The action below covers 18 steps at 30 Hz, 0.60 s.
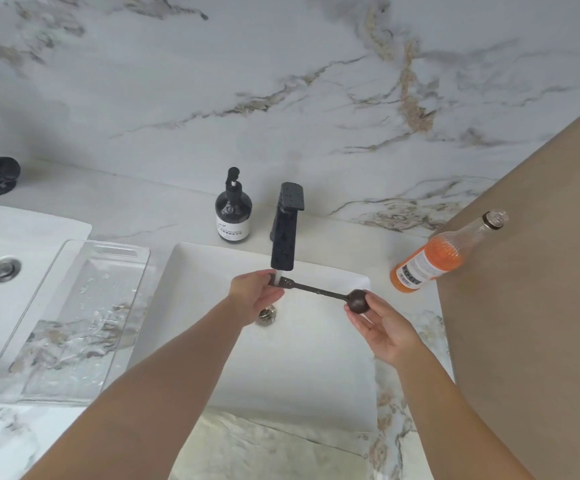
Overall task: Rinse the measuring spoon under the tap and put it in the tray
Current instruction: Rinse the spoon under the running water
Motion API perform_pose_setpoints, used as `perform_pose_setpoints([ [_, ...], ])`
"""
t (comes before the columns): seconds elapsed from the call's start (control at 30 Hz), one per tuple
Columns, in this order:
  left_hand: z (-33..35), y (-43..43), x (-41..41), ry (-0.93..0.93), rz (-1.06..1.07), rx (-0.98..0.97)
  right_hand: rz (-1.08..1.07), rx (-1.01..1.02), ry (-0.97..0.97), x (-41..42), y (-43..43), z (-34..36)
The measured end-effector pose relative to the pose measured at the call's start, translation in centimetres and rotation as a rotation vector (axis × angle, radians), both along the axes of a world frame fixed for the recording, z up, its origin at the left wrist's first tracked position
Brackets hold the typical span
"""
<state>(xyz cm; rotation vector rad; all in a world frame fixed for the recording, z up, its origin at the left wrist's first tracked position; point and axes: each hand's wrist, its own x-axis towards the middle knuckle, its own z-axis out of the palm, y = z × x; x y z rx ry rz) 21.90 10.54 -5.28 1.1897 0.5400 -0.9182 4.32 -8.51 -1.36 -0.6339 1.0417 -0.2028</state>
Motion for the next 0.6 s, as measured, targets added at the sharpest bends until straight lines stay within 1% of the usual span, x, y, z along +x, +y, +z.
perform_pose_setpoints([
  [0.1,0.7,-1.0,-0.7,0.016,-0.045,-0.072,0.000,-0.014,0.007,-1.4,-0.6,0.6],
  [0.2,0.8,-1.0,-1.0,-0.012,-0.072,-0.090,0.068,-0.062,0.056,-2.0,-0.8,0.8],
  [0.27,0.8,-0.1,-0.7,-0.021,-0.041,-0.098,0.163,-0.104,0.117,-1.8,-0.7,1.0],
  [0.33,0.6,1.5,0.0,-0.034,-0.036,-0.105,0.323,-0.217,0.244,-0.7,-0.1,1.5],
  [0.4,0.4,3.5,0.7,-0.047,0.002,-0.099,0.506,-0.464,0.430,1.3,0.6,2.2],
  [0.43,0.3,4.6,1.1,-0.052,0.035,-0.096,0.572,-0.635,0.495,2.7,1.1,2.9],
  [0.47,0.3,5.6,1.4,-0.060,0.066,-0.097,0.617,-0.818,0.509,4.2,1.6,4.0],
  [0.53,0.5,7.3,1.6,-0.083,0.107,-0.098,0.669,-1.132,0.400,7.5,3.1,6.5],
  [0.6,1.1,8.6,1.4,-0.125,0.129,-0.085,0.745,-1.352,0.225,10.7,5.0,9.3],
])
